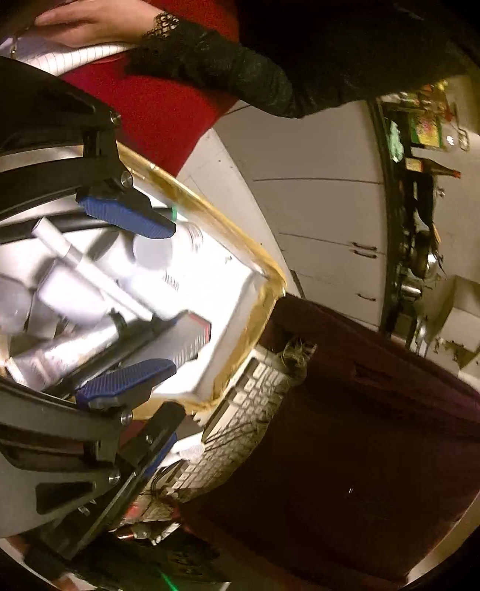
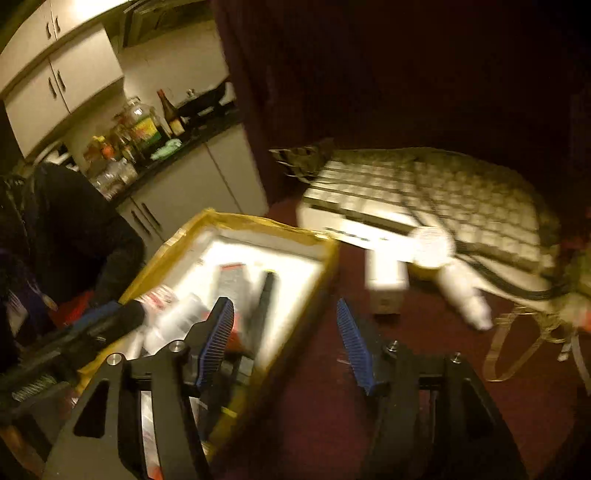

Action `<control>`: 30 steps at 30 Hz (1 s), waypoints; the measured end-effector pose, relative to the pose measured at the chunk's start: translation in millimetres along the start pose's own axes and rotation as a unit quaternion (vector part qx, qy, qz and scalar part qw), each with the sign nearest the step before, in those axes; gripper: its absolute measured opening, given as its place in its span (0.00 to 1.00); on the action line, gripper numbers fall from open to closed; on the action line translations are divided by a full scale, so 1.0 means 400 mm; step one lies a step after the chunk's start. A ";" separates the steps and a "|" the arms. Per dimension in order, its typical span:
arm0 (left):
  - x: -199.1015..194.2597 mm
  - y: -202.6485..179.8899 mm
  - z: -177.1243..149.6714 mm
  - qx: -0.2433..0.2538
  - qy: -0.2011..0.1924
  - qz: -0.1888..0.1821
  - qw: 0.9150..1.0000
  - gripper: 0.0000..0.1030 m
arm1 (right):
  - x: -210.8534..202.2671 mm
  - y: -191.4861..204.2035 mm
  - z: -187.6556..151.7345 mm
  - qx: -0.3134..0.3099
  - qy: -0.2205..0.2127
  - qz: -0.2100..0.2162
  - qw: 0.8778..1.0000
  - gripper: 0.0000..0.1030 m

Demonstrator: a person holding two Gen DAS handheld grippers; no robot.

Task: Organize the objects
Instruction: 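Carry the pill bottle into the tray with the left tool while the right tool drops the boxed tube there, then grasp the white charger cube with the left tool while the right tool grasps the white dropper bottle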

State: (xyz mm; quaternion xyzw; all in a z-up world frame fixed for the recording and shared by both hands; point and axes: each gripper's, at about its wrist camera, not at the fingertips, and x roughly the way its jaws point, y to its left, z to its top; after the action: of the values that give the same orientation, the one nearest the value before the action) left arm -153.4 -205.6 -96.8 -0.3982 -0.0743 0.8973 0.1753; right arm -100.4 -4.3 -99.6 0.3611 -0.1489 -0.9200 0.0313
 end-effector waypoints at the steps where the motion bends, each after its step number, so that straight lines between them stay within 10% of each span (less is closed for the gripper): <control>1: -0.004 -0.013 -0.004 0.006 -0.002 -0.001 1.000 0.60 | -0.008 -0.028 -0.001 0.001 0.000 -0.008 1.000 0.56; 13: 0.001 -0.204 -0.082 0.067 0.019 -0.059 0.996 0.60 | 0.025 -0.268 -0.019 0.064 0.009 -0.066 0.996 0.56; 30: 0.053 -0.291 -0.092 0.088 0.055 -0.066 0.992 0.60 | 0.013 -0.304 -0.021 0.069 -0.002 -0.074 0.995 0.56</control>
State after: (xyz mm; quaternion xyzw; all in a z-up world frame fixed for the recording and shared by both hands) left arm -109.8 -90.0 -104.5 -0.4246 -0.0112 0.8634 0.2722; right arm -92.5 108.6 -145.1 0.3709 -0.1851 -0.9079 -0.0616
